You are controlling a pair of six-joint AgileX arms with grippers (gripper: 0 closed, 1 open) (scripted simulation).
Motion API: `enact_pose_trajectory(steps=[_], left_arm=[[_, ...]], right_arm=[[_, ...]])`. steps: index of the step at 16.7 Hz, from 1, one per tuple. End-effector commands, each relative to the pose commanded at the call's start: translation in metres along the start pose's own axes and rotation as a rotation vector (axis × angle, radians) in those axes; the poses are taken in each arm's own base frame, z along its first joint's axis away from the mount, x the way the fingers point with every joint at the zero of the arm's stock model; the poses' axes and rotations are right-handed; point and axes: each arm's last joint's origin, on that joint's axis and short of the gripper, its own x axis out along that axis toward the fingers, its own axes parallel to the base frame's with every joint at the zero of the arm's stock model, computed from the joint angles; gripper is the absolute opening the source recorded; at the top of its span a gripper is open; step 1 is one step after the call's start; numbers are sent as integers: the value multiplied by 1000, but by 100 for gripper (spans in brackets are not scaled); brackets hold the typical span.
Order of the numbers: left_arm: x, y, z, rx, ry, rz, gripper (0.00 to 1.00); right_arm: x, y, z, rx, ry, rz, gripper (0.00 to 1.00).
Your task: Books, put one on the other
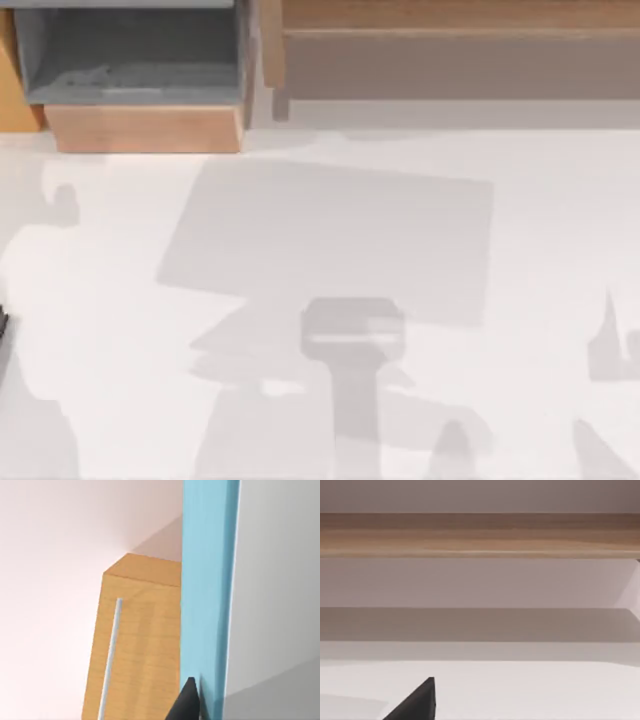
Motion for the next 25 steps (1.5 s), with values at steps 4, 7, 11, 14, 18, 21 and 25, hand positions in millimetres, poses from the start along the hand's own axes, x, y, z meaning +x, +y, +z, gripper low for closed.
enact_pose_trajectory(steps=[4, 7, 11, 14, 18, 21, 25], left_arm=[[-61, -64, -37, 193, 124, -205, 0], [-102, -114, -49, 224, 179, -357, 0], [-139, -165, -48, 169, 212, -496, 0], [-150, -180, -45, 134, 220, -534, 0], [-149, -179, -45, 141, 218, -532, 0], [-147, -180, -45, 137, 219, -533, 0], [-145, -182, -46, 134, 220, -534, 0]], right_arm=[[0, 0, 0, 0, 0, 0, 100], [0, 0, 0, 0, 0, 0, 100], [0, 0, 0, 0, 0, 0, 100], [0, 0, 0, 0, 0, 0, 100], [0, 0, 0, 0, 0, 0, 100], [0, 0, 0, 0, 0, 0, 100], [0, 0, 0, 0, 0, 0, 100]])
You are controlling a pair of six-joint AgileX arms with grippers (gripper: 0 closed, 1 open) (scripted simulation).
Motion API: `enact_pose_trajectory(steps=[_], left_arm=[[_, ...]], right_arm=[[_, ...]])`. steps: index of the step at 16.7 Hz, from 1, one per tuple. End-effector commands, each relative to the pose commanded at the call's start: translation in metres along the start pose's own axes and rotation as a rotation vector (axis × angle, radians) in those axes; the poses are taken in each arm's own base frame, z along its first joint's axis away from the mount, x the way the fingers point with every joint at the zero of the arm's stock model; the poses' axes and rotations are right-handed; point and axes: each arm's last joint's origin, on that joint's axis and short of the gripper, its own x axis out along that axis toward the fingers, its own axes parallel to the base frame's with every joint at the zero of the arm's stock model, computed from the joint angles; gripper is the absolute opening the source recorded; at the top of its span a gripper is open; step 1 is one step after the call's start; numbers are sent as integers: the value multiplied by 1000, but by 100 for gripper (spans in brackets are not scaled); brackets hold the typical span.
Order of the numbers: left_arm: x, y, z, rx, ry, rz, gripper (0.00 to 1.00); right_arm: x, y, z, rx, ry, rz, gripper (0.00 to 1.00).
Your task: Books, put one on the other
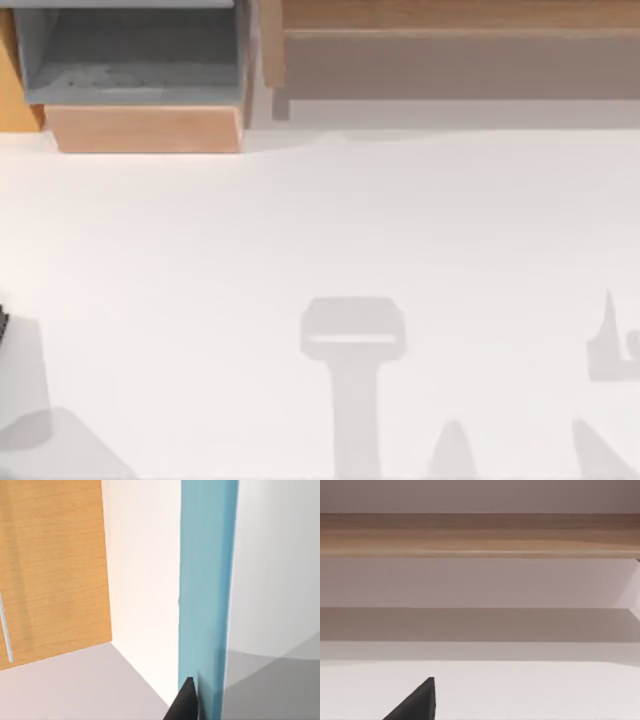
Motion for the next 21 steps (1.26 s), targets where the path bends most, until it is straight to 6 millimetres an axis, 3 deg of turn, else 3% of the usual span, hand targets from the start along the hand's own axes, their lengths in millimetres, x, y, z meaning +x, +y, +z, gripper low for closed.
enact_pose_trajectory(steps=[2, 15, 21], left_arm=[[0, 0, 0, 0, 0, 0, 0], [0, 0, 0, 0, 0, 0, 98], [0, 0, 0, 0, 0, 0, 100]], right_arm=[[0, 0, 0, 0, 0, 0, 100], [0, 0, 0, 0, 0, 0, 100], [0, 0, 0, 0, 0, 0, 100]])
